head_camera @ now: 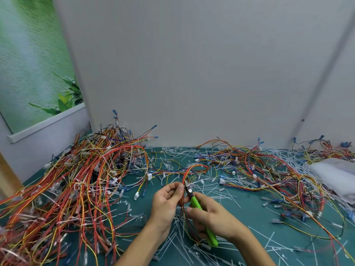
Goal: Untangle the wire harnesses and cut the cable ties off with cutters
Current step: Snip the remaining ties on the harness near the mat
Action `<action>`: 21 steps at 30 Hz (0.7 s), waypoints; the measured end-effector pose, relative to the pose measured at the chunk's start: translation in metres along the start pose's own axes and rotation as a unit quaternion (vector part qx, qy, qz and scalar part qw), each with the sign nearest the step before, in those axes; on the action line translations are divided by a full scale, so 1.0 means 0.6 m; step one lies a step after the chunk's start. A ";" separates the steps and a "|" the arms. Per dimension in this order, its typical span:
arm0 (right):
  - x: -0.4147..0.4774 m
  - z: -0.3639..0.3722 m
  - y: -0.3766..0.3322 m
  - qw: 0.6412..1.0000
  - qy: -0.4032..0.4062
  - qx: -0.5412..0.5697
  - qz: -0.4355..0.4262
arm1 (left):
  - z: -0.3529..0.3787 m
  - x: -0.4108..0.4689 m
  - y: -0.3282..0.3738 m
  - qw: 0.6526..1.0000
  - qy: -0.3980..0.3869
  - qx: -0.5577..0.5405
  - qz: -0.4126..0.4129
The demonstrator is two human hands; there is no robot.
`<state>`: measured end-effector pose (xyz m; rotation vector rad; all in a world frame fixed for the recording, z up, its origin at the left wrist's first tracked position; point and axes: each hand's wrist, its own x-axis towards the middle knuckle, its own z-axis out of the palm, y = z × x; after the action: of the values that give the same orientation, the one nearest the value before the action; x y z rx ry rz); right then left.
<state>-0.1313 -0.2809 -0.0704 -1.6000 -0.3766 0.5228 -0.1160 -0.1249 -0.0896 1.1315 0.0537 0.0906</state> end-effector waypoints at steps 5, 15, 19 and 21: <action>0.000 0.001 0.000 1.000 -0.006 -0.002 0.002 | 0.001 -0.002 0.000 1.000 -0.003 0.000 -0.004; 0.000 0.002 -0.003 1.000 0.000 0.016 0.003 | 0.001 -0.001 0.000 1.000 -0.008 -0.007 0.002; -0.002 0.002 -0.006 1.000 0.000 0.025 0.003 | 0.004 -0.001 -0.002 1.000 -0.008 -0.005 0.004; -0.003 0.001 -0.007 0.999 -0.005 0.033 0.000 | 0.005 -0.001 -0.003 1.000 -0.007 0.000 0.007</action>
<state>-0.1329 -0.2811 -0.0659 -1.5341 -0.3631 0.5395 -0.1165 -0.1284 -0.0898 1.1335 0.0328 0.0950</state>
